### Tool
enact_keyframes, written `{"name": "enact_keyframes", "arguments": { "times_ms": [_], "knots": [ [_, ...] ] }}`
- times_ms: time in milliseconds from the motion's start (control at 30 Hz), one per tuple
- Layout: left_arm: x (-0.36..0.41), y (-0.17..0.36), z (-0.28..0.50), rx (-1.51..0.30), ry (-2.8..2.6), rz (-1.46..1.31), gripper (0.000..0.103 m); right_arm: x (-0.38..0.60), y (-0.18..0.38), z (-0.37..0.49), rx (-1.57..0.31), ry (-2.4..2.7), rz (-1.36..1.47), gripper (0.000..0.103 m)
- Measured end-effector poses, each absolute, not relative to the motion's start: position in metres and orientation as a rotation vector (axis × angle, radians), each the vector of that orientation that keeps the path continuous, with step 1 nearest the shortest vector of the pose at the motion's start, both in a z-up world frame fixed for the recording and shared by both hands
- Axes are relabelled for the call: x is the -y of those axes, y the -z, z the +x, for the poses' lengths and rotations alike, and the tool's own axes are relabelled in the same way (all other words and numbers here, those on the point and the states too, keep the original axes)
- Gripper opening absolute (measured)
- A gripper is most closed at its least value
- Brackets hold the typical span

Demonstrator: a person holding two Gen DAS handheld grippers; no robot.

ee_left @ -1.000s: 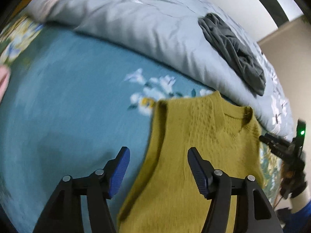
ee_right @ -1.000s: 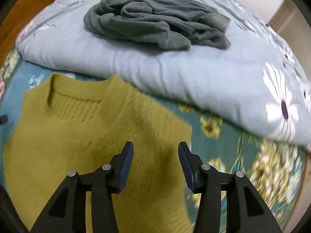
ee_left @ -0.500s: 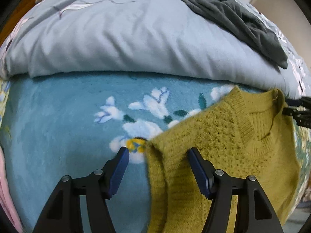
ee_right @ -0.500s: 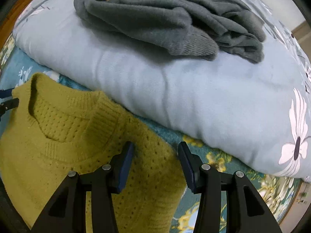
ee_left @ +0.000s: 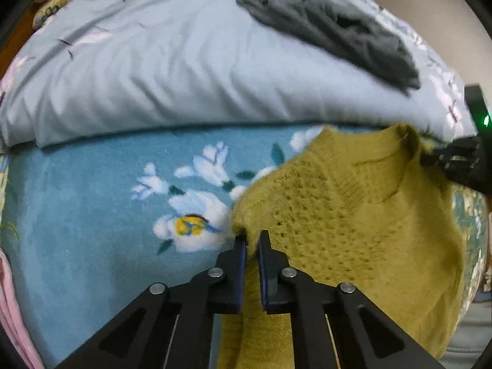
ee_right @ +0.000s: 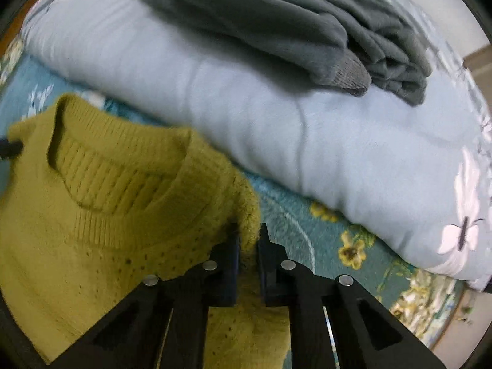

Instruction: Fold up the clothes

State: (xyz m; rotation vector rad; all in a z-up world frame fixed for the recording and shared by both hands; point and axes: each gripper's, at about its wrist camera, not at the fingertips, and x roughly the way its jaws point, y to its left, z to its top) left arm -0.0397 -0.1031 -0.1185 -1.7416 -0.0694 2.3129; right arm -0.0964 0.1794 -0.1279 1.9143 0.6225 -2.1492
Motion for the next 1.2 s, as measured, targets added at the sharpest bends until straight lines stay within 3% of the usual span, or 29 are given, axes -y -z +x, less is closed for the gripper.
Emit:
{"name": "enact_keyframes", "arguments": {
  "times_ms": [333,500,633,1000,1200],
  "knots": [
    [0.085,0.021,-0.057,-0.066,-2.547,-1.504,0.007,-0.224,0.027,-0.106,-0.479,2.501,1.697,0.008],
    [0.077,-0.048,-0.075,0.007,-2.643,-1.297,0.007,-0.230,-0.043,-0.134,-0.355,2.684,1.528,0.008],
    [0.061,-0.053,-0.050,-0.093,-2.649,-1.199,0.007,-0.228,-0.066,-0.095,-0.346,2.723,1.397,0.008],
    [0.096,0.011,0.110,0.259,-2.704,-1.244,0.008,-0.236,0.004,0.083,-0.223,2.608,1.446,0.008],
    [0.112,0.043,0.150,0.564,-2.615,-1.386,0.008,-0.231,0.040,0.155,-0.132,2.525,1.597,0.008]
  ]
}}
